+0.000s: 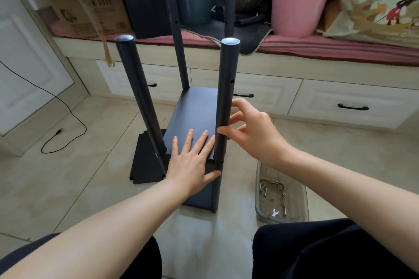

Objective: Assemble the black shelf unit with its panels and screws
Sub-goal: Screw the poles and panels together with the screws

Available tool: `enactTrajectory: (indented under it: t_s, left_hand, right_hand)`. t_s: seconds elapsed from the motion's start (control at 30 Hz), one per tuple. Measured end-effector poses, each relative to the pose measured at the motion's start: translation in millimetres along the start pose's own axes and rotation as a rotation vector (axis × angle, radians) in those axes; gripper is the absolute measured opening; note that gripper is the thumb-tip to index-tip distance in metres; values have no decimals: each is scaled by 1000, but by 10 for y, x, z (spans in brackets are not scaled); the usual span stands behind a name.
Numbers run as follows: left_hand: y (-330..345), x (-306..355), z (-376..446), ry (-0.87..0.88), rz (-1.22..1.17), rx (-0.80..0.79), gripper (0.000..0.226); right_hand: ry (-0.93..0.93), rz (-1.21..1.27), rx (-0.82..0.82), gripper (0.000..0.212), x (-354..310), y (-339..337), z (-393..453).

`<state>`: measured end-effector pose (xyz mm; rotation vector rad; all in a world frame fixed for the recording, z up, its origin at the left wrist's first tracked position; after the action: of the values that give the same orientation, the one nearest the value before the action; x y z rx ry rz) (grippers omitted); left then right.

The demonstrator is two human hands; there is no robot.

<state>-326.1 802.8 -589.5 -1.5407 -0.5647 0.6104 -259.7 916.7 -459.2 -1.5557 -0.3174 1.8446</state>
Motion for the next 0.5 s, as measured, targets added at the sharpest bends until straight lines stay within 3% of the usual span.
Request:
enactTrajectory:
  t_s: [0.17,0.5]
  left_hand:
    - [18,-23,40,-16,-18,34,94]
    - [-21,76,169,-73,-11,125,85]
  right_hand:
    - [7,26,36,17,47,-32,33]
    - [72,105,86,13,176,-132,111]
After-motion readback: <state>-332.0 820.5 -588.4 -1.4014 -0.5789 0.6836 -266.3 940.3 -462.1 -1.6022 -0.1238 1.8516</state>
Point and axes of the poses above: each hand's wrist, its own z-axis towards the middle knuckle, its own y-axis out of the palm, x = y × z, the point moved 9 cm from there along z, towards the middle knuckle, and after that the axes turned 1 degree about -x, right-handed, at the moved point
